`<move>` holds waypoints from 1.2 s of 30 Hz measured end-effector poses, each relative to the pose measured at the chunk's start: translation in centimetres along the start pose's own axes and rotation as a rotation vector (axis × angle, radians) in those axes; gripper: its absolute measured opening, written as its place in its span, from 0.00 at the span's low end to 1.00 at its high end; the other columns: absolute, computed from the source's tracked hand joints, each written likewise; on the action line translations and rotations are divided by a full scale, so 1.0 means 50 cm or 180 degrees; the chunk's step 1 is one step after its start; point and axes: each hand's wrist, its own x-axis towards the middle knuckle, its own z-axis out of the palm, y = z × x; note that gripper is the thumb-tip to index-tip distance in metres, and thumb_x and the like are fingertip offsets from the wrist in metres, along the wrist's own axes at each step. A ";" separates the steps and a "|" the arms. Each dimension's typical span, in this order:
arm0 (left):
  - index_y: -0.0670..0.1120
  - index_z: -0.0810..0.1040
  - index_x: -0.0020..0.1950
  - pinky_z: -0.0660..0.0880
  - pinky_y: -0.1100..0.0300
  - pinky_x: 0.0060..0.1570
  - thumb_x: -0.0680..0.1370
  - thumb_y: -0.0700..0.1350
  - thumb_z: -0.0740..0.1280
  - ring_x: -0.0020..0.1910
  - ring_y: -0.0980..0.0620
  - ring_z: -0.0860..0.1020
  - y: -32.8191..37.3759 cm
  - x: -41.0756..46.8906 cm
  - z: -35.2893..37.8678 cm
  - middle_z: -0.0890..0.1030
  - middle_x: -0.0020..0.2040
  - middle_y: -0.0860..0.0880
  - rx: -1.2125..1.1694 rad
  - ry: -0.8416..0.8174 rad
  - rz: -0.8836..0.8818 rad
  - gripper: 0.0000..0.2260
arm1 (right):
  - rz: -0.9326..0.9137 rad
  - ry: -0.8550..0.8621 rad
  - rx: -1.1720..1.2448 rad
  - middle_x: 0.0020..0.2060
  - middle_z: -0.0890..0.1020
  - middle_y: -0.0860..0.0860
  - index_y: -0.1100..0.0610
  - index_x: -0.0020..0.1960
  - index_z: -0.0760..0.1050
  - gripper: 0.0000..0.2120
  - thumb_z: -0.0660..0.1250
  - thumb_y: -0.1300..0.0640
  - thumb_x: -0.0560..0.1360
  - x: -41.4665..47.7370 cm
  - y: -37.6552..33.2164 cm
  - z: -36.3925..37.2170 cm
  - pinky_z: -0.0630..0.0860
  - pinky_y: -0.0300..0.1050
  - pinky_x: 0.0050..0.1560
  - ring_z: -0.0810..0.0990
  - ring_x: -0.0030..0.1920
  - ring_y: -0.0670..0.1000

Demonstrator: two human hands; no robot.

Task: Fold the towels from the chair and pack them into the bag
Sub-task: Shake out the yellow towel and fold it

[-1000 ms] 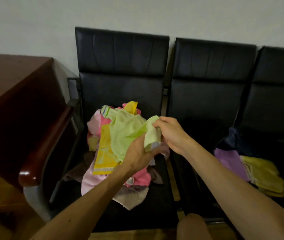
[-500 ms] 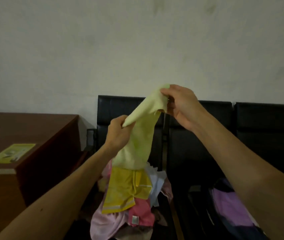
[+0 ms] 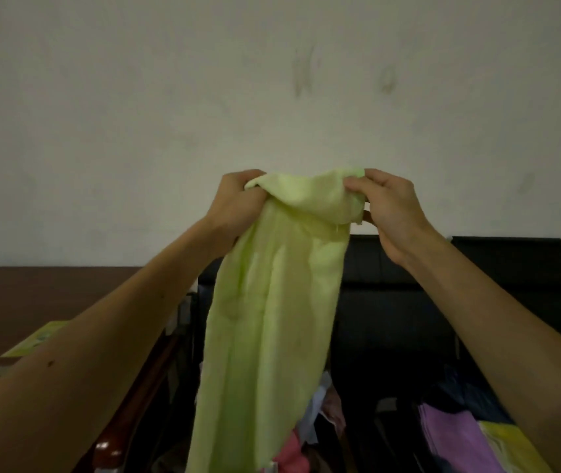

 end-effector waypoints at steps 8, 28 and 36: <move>0.45 0.83 0.52 0.79 0.50 0.49 0.78 0.39 0.68 0.51 0.42 0.82 -0.053 -0.060 0.020 0.84 0.52 0.42 -0.0618 -0.0689 -0.0993 0.06 | 0.0200 -0.0342 0.0021 0.38 0.83 0.49 0.57 0.43 0.82 0.08 0.68 0.58 0.78 -0.041 0.007 -0.012 0.77 0.41 0.41 0.80 0.39 0.45; 0.46 0.74 0.69 0.75 0.61 0.58 0.78 0.42 0.71 0.58 0.58 0.79 -0.043 -0.109 0.087 0.81 0.59 0.53 0.0413 -0.1316 0.0427 0.20 | 0.0282 -0.1206 -0.1145 0.47 0.85 0.47 0.54 0.53 0.83 0.07 0.68 0.56 0.78 -0.083 0.043 -0.013 0.77 0.39 0.56 0.82 0.50 0.41; 0.47 0.84 0.44 0.76 0.65 0.38 0.81 0.40 0.67 0.38 0.60 0.81 -0.022 -0.104 0.082 0.84 0.38 0.55 0.0280 -0.1468 0.0208 0.08 | 0.0741 -0.0830 -0.0210 0.51 0.84 0.59 0.55 0.62 0.70 0.35 0.78 0.48 0.58 -0.102 0.081 -0.043 0.82 0.48 0.48 0.85 0.47 0.54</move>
